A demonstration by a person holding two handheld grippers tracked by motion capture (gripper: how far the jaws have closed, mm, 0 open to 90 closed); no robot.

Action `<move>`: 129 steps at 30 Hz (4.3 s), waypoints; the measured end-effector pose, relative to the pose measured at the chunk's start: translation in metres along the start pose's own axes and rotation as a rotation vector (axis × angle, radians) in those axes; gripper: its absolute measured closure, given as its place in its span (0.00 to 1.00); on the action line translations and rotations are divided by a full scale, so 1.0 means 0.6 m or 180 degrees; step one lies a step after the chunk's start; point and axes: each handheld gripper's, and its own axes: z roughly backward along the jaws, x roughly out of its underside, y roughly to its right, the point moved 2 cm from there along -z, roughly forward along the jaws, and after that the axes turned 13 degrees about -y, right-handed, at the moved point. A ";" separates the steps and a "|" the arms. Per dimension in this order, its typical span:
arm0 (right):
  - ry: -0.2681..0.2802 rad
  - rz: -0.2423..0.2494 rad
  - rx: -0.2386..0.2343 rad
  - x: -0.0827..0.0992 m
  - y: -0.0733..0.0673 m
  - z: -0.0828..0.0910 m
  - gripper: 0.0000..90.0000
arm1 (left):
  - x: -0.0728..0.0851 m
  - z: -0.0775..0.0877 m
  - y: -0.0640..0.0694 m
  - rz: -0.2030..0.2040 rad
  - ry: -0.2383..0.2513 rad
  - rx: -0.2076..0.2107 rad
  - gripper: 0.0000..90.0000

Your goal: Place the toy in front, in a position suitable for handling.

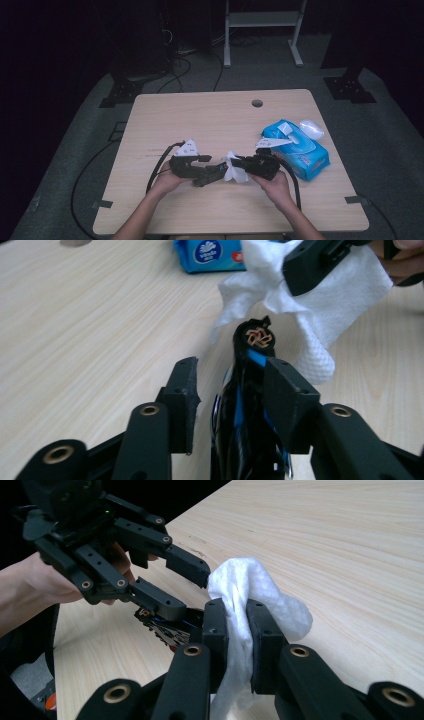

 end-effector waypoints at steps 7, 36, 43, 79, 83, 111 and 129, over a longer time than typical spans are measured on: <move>-0.0107 0.0072 -0.0024 -0.003 0.002 -0.020 0.89 | 0.015 0.003 -0.012 0.0263 0.0088 0.0179 0.59; -0.0465 0.0371 0.0084 0.038 -0.033 -0.027 0.89 | 0.022 -0.021 0.046 -0.0081 -0.0124 0.0206 0.41; -0.0561 0.0387 0.0136 0.050 -0.029 -0.027 0.89 | 0.023 -0.038 0.055 -0.0213 -0.0296 0.0081 0.37; -0.0388 0.0092 0.0171 0.086 0.008 0.038 0.88 | -0.015 -0.119 0.063 -0.0276 -0.1173 -0.0034 0.16; -0.0367 0.0061 0.0169 0.087 0.012 0.042 0.88 | -0.018 -0.116 0.064 -0.0336 -0.1160 -0.0026 0.29; -0.0468 0.0039 0.0825 0.119 0.069 0.099 0.86 | -0.041 -0.126 -0.005 -0.0162 -0.1061 -0.0205 0.30; -0.0318 0.0024 0.0952 0.134 0.083 0.134 0.47 | -0.043 -0.089 -0.002 -0.0125 -0.0739 -0.0240 0.17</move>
